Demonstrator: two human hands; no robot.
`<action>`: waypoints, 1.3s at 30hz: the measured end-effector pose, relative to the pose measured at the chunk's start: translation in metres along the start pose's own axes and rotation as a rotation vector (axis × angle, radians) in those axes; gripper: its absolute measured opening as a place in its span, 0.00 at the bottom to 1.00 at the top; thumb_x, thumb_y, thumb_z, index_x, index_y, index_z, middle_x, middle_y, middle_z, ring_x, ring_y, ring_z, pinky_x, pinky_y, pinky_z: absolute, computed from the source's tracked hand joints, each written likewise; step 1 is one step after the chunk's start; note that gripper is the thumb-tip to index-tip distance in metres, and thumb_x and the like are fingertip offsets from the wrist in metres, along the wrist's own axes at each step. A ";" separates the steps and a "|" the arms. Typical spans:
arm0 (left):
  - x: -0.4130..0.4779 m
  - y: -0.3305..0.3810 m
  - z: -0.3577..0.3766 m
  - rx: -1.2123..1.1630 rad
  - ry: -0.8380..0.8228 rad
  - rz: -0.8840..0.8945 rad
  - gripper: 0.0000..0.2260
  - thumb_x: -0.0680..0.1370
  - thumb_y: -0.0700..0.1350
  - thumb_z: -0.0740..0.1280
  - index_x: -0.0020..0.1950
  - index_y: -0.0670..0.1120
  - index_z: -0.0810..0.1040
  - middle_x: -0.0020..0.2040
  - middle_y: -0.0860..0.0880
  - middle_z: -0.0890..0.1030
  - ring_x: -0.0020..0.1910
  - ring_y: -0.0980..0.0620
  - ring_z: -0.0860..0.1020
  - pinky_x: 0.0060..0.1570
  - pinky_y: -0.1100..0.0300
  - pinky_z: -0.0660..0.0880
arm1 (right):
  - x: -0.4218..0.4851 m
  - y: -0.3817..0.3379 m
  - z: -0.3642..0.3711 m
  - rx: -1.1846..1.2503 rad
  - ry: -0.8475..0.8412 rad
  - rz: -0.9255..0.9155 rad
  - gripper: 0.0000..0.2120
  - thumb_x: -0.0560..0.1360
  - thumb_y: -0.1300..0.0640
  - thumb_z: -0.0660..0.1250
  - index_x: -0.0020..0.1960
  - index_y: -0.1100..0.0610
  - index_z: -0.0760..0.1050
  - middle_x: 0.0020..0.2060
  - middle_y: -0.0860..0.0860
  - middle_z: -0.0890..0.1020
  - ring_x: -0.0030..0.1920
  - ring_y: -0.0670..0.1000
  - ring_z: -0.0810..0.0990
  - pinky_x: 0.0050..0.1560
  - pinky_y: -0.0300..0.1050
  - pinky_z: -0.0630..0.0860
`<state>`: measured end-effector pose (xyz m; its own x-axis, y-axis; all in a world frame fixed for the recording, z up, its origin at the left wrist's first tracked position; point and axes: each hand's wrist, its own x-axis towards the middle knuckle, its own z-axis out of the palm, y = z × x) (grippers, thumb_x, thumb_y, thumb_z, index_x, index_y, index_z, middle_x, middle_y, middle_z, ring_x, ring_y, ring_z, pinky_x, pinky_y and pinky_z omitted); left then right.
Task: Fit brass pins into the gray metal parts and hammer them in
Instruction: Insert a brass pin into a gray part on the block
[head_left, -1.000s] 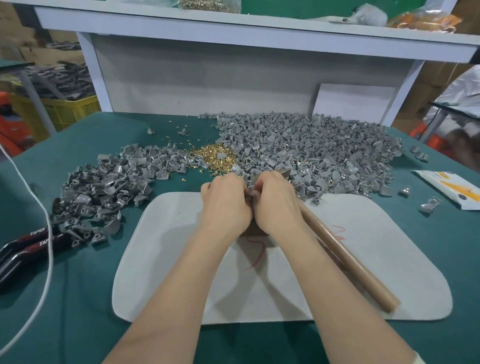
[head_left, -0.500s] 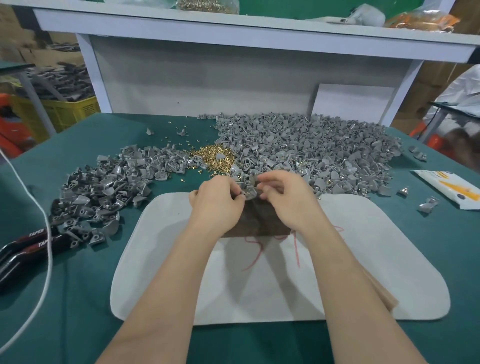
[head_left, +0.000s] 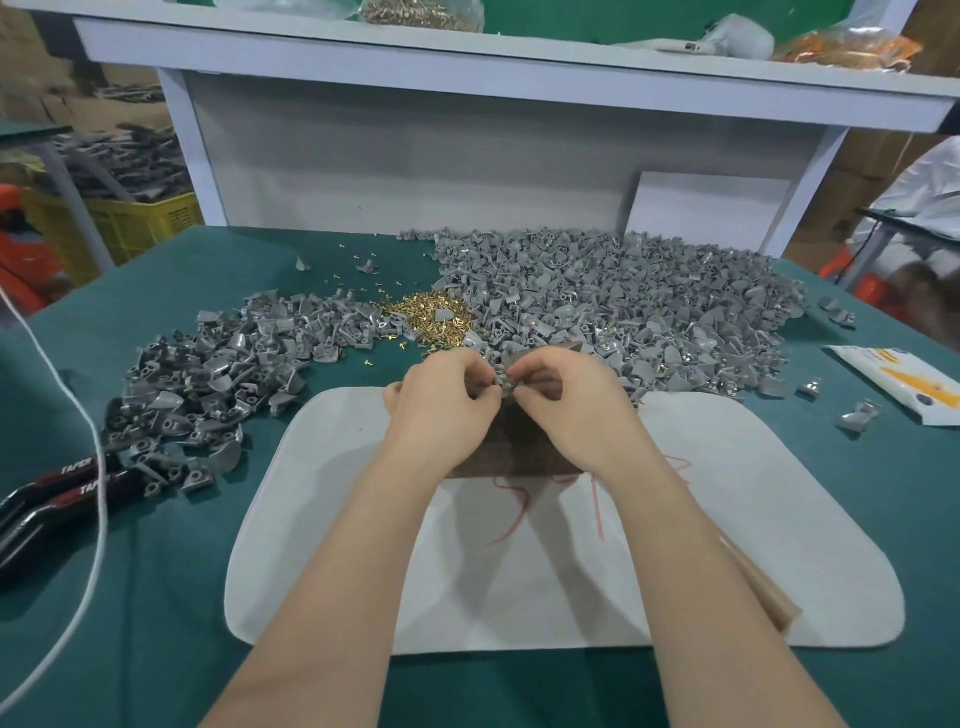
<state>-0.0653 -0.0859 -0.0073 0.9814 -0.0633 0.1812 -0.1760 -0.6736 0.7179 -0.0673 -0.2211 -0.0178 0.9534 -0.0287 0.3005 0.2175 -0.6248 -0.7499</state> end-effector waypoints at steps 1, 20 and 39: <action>-0.001 0.001 0.001 0.011 0.000 0.010 0.05 0.76 0.47 0.68 0.41 0.54 0.74 0.42 0.57 0.79 0.53 0.52 0.78 0.62 0.51 0.68 | 0.000 0.000 0.001 -0.025 0.018 0.006 0.11 0.73 0.65 0.66 0.43 0.48 0.76 0.39 0.44 0.80 0.45 0.46 0.80 0.54 0.43 0.76; -0.006 0.011 0.009 0.297 0.063 0.322 0.13 0.73 0.34 0.60 0.52 0.48 0.77 0.51 0.48 0.81 0.54 0.45 0.75 0.57 0.55 0.66 | -0.002 -0.013 -0.008 -0.384 -0.119 0.065 0.02 0.76 0.57 0.64 0.44 0.53 0.72 0.50 0.56 0.81 0.53 0.57 0.77 0.43 0.41 0.66; -0.001 0.004 0.002 -0.098 0.102 0.174 0.09 0.75 0.36 0.65 0.45 0.50 0.77 0.38 0.57 0.76 0.41 0.55 0.75 0.38 0.76 0.66 | 0.001 -0.017 -0.006 0.003 -0.049 0.033 0.08 0.75 0.61 0.65 0.47 0.49 0.72 0.42 0.51 0.80 0.47 0.54 0.80 0.51 0.50 0.76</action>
<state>-0.0667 -0.0898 -0.0058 0.9237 -0.0941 0.3714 -0.3534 -0.5841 0.7308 -0.0715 -0.2153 -0.0016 0.9692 -0.0108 0.2461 0.1863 -0.6216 -0.7609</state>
